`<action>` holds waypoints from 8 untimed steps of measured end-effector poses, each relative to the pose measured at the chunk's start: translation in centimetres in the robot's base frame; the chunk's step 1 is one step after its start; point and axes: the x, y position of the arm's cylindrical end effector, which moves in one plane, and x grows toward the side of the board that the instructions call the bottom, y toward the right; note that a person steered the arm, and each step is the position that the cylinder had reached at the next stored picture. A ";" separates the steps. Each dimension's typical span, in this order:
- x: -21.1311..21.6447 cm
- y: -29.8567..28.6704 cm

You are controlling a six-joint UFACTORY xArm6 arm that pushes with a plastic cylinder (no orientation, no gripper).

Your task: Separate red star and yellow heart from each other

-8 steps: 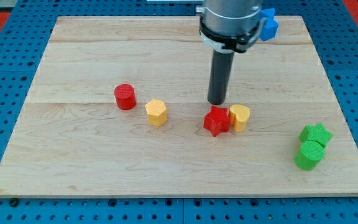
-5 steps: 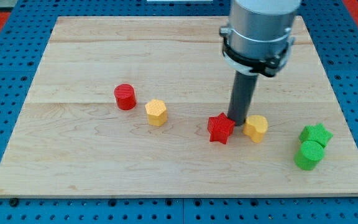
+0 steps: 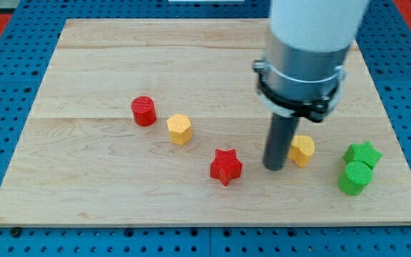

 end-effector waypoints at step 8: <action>-2.3 3.3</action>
